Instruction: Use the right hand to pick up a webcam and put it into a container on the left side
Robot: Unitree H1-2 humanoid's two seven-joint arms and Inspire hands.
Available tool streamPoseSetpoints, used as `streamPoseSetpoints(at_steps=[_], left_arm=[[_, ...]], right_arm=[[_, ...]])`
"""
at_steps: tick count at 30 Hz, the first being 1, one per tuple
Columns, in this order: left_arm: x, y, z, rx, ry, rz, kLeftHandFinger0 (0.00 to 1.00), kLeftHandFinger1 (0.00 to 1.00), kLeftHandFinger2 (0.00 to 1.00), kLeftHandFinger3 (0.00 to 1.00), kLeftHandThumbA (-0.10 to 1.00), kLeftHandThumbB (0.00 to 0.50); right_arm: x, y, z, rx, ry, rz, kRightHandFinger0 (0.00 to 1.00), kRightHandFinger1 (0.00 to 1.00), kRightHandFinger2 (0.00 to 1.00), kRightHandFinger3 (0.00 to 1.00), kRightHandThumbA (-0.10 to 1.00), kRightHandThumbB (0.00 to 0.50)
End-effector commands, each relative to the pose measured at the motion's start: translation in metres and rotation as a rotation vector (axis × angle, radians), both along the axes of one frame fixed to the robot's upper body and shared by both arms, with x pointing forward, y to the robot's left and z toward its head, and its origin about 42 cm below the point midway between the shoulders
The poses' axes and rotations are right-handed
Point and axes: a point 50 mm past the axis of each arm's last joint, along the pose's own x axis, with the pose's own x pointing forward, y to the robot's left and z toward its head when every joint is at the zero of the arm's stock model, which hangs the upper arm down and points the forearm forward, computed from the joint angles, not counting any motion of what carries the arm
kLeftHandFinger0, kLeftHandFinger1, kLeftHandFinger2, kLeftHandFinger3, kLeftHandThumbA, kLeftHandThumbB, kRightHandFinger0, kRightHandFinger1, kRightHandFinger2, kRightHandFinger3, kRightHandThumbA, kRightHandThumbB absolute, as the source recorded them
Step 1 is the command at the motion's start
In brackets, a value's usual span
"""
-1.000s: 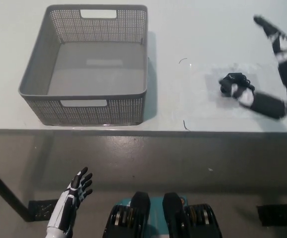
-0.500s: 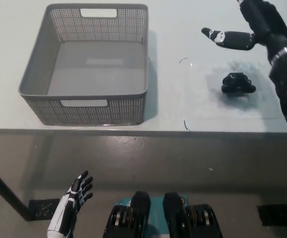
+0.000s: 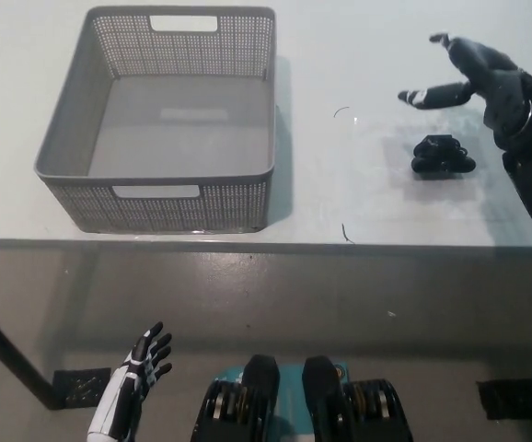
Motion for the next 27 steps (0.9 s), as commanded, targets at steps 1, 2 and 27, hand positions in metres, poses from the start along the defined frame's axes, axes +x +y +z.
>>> streamPoseSetpoints(at_steps=[1,2,27], left_arm=[[0.001,-0.004,0.009,-0.011,-0.042,-0.016,1.0,1.0,1.0,1.0,1.0,0.0],[0.001,-0.004,0.008,-0.012,-0.042,-0.017,1.0,1.0,1.0,1.0,1.0,0.0],[0.001,-0.004,0.008,-0.002,-0.048,-0.033,1.0,1.0,1.0,1.0,1.0,0.0]], right_arm=[[0.01,0.008,0.031,0.01,-0.079,0.032,1.0,1.0,1.0,1.0,0.77,0.5],[0.01,0.007,0.028,0.013,-0.069,0.027,1.0,1.0,1.0,1.0,0.77,0.5],[0.003,-0.008,-0.019,0.081,0.037,-0.008,1.0,1.0,1.0,1.0,0.76,0.5]])
